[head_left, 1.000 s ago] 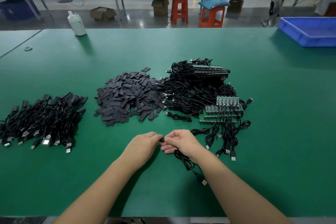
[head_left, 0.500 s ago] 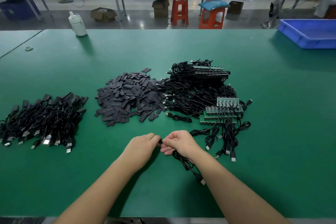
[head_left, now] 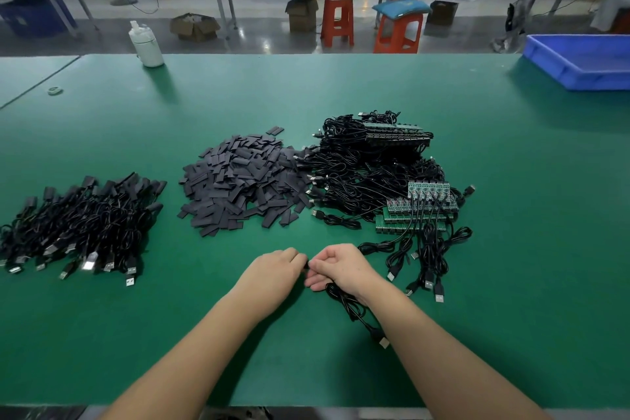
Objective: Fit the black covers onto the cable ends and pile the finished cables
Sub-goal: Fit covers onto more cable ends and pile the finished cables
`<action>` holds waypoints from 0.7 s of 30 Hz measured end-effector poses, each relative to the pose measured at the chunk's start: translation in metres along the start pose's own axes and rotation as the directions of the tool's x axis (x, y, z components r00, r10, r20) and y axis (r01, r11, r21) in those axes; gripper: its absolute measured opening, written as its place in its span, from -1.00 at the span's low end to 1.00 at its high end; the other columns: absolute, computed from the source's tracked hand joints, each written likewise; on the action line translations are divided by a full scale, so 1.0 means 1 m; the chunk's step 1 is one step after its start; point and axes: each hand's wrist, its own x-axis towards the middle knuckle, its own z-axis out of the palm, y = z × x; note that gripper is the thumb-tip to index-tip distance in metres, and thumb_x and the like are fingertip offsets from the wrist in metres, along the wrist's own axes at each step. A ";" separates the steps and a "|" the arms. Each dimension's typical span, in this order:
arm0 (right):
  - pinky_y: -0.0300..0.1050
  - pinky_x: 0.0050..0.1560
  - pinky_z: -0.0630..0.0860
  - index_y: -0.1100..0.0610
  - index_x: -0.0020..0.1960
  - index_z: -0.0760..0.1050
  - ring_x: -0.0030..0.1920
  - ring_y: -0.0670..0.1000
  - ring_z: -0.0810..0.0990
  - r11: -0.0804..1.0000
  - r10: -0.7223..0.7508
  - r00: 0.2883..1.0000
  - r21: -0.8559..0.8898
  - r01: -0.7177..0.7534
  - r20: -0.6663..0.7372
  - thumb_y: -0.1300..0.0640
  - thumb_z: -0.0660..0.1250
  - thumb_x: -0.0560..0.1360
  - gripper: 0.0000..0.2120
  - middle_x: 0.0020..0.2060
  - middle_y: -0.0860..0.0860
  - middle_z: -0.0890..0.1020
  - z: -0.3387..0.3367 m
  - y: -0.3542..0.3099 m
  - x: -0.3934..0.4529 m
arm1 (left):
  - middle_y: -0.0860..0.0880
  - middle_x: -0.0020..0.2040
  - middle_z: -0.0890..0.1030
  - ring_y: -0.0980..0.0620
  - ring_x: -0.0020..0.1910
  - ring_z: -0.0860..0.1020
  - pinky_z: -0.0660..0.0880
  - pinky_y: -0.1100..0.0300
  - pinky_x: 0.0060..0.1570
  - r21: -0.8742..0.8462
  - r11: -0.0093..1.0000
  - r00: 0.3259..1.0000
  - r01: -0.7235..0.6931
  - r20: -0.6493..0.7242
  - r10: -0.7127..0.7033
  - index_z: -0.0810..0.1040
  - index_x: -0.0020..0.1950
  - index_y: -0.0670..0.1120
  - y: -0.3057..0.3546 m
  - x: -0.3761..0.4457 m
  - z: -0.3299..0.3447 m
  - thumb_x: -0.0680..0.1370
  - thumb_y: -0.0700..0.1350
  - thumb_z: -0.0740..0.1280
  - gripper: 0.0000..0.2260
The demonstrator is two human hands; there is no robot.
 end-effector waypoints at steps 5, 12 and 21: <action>-0.17 -0.23 0.65 0.32 -0.01 0.53 -0.24 0.08 0.73 1.000 0.007 1.000 0.022 -0.006 -0.009 0.32 0.33 0.59 -0.96 -0.28 0.15 0.70 0.003 -0.003 -0.002 | -0.03 0.18 0.50 -0.04 0.12 0.50 0.46 0.12 0.07 -0.086 0.996 0.997 -0.026 -0.079 0.019 0.46 0.30 -0.07 -0.006 0.002 0.005 0.58 -0.20 0.22 -0.71; -0.15 -0.05 0.65 0.21 0.06 0.62 -0.14 0.00 0.72 0.992 -0.028 1.000 0.119 0.029 -0.010 0.29 0.36 0.58 -0.91 -0.12 0.13 0.72 0.008 -0.013 -0.011 | 0.21 0.22 0.53 0.21 -0.01 0.61 0.50 0.23 0.12 -0.901 0.396 0.818 0.178 -0.088 -0.569 0.36 0.44 0.10 0.011 0.002 0.001 0.54 -0.06 0.43 -0.50; -0.21 0.11 0.47 0.06 -0.03 0.69 0.09 -0.09 0.62 0.931 -0.095 0.971 0.326 0.165 -0.221 0.14 0.50 0.48 -0.92 -0.10 -0.11 0.74 0.037 -0.053 -0.009 | 0.01 -0.23 0.68 0.13 -0.26 0.55 0.51 0.25 -0.20 -0.997 -0.013 0.809 0.082 0.074 -0.583 0.69 -0.12 -0.03 0.029 -0.009 -0.011 0.59 -0.14 0.37 -0.86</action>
